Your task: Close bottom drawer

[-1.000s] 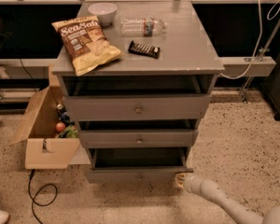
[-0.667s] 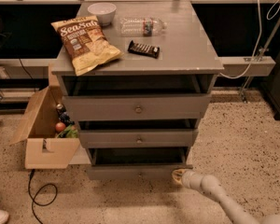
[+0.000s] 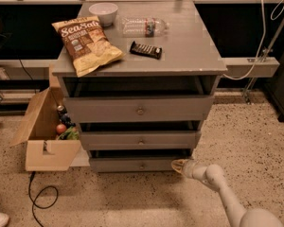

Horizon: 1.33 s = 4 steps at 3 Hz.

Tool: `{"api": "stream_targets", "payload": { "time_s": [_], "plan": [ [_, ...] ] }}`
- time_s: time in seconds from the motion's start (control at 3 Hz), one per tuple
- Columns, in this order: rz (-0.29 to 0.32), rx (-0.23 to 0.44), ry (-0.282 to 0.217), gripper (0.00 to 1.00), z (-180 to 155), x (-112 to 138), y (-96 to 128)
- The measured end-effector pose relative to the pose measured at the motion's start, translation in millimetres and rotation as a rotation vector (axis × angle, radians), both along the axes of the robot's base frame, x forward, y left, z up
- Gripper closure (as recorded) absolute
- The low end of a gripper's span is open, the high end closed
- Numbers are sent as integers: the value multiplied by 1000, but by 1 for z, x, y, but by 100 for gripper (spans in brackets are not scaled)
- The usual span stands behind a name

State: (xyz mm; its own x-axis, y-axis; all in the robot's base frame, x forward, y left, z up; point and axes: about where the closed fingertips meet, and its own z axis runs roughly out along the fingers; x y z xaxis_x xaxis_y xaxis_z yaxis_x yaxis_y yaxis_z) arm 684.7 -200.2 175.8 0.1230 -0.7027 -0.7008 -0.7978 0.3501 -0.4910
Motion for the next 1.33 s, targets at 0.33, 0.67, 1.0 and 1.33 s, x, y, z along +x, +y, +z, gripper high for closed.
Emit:
{"api": "stream_targets", "payload": {
  "time_s": [0.33, 0.67, 1.0, 1.33],
  "plan": [
    [-16, 20, -27, 100, 11, 17, -7],
    [-16, 20, -27, 100, 11, 16, -8],
    [-62, 50, -35, 100, 22, -10, -65],
    [-98, 80, -49, 100, 36, -34, -113]
  ]
}}
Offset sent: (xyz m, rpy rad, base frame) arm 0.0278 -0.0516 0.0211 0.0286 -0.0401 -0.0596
